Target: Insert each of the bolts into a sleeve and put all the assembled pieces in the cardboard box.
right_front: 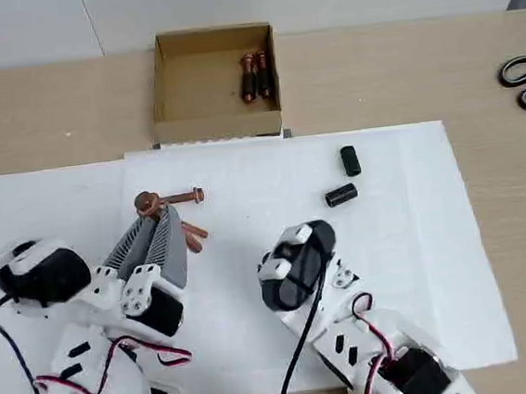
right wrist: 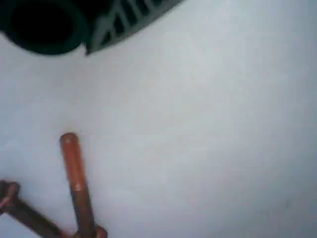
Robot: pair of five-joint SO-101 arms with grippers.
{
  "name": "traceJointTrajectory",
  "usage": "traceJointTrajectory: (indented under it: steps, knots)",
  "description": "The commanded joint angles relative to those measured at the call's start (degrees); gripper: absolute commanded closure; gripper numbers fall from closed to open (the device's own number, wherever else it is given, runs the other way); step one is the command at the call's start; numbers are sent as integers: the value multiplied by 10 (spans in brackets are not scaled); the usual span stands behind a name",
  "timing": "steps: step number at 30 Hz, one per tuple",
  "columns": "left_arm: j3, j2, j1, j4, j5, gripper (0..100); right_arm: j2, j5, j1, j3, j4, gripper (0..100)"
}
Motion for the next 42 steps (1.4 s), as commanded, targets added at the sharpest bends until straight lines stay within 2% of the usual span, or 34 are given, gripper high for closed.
traceJointTrajectory:
  steps: [1,13,21,26,36,42]
  knots:
    - [3,-5,42,-15,27,995,-5,3,-16,8,-27,995]
    - [42,-4,124,-17,39,995,-4,3,-17,63,-115,995]
    - [86,-5,127,-18,39,994,-4,4,-58,60,-113,995]
    - [101,-5,127,-19,38,994,-5,3,-58,59,-109,995]
    - [165,-5,126,-144,2,994,-5,-29,-59,59,-109,995]
    - [178,-5,123,-160,2,994,-5,-29,-58,48,-109,995]
